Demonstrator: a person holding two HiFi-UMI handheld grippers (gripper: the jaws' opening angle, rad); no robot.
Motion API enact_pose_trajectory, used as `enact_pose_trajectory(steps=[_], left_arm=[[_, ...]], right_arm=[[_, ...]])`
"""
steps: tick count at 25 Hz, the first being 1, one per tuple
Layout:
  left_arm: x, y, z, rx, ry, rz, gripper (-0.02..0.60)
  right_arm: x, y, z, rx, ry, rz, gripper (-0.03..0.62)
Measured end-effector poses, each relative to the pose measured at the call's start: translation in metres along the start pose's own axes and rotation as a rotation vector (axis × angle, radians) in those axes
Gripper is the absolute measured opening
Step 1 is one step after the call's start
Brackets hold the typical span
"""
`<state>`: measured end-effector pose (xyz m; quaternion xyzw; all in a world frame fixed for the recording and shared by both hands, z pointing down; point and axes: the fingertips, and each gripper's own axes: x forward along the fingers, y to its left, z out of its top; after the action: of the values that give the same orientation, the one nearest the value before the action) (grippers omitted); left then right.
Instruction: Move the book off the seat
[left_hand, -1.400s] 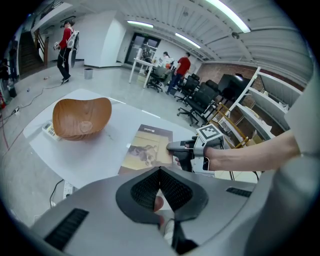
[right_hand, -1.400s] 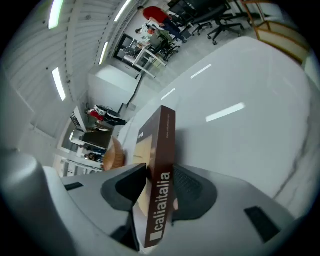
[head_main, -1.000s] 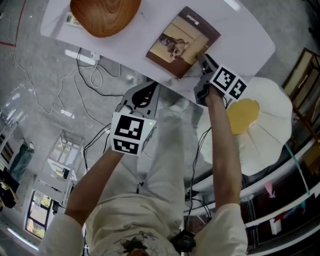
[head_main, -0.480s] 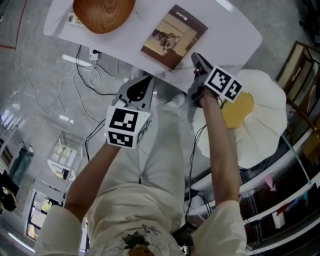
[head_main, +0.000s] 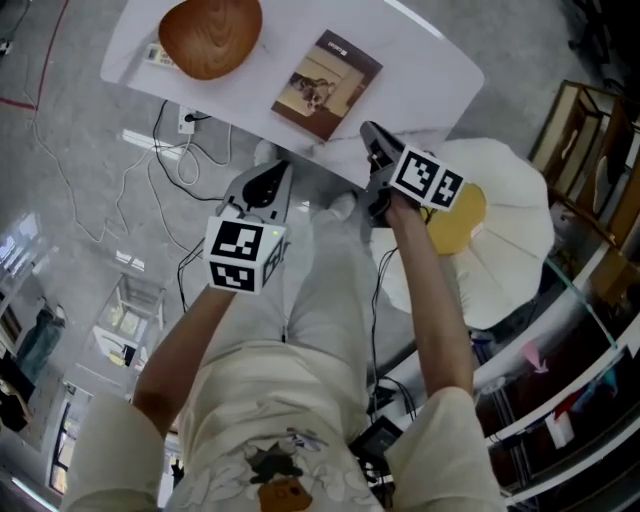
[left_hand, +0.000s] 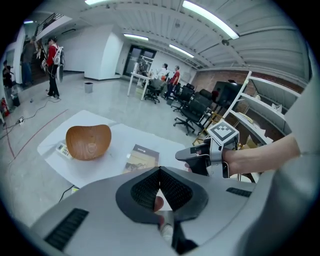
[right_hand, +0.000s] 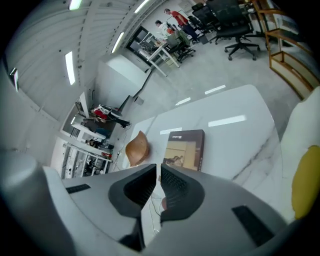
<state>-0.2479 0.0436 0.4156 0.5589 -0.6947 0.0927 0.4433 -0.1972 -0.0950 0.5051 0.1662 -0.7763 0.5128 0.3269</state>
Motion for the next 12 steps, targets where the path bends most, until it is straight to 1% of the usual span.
enact_pose_trajectory(steps=[3,7,9,12], left_arm=[[-0.015,-0.009,0.011,0.002,-0.021,0.01,0.012],[-0.035,-0.021,0.019,0.01,-0.029,0.018,0.012],[-0.046,-0.031,0.023,0.022,-0.033,0.015,0.012],[-0.064,-0.047,0.026,0.039,-0.04,0.009,0.012]], right_arm=[[-0.021,0.02,0.002,-0.02,0.003,0.046,0.034],[-0.056,0.04,0.009,0.012,-0.045,0.078,0.034],[-0.076,0.054,0.013,0.03,-0.074,0.116,0.027],[-0.108,0.078,0.01,0.061,-0.104,0.195,0.009]])
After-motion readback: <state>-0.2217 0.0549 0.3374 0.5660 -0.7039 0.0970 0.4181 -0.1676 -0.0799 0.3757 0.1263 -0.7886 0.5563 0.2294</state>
